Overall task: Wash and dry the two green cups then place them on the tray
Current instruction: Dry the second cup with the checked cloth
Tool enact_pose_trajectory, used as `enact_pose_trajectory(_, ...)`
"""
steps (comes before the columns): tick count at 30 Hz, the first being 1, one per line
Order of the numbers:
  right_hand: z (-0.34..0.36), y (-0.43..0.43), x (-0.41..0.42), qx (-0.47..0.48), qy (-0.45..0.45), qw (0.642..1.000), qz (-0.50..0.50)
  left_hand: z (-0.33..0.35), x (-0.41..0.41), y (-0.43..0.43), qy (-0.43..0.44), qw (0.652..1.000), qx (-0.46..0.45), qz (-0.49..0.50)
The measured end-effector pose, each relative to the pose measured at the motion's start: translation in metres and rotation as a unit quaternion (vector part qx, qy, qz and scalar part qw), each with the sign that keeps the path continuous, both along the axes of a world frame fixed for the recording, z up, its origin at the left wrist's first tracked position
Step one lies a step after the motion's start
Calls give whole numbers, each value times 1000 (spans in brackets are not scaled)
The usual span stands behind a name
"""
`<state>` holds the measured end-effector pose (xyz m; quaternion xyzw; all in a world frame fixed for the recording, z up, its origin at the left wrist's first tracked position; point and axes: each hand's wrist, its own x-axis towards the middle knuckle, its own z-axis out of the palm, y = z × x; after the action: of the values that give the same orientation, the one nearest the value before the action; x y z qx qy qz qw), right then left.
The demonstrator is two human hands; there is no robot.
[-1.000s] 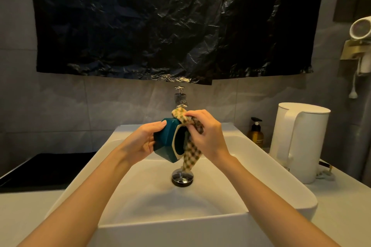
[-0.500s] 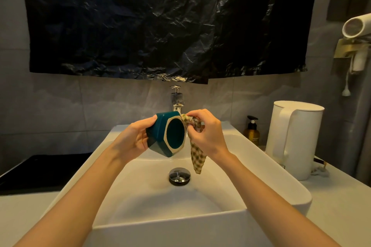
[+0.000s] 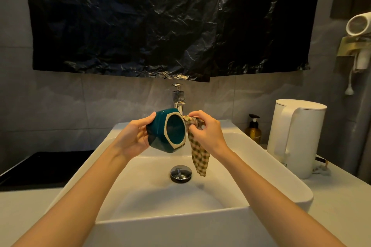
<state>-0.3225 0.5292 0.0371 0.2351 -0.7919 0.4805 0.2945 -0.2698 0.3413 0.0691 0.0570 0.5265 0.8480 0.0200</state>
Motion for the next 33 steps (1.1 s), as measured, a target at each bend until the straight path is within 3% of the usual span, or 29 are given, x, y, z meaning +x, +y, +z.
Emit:
enact_pose_trajectory(6, 4, 2, 4, -30, -46, 998, 12, 0, -1, -1, -2, 999, 44, 11)
enact_pose_trajectory(12, 7, 0, 6, -44, 6, 999, 1, -1, -3, 1, 1, 999, 53, 8)
enact_pose_trajectory(22, 2, -7, 10, 2, -99, 990, 97, -2, -14, -12, 11, 988, 149, 27)
enact_pose_trajectory(33, 4, -6, 11, -32, -62, 996, 62, -6, -20, -8, 16, 992, 124, 11)
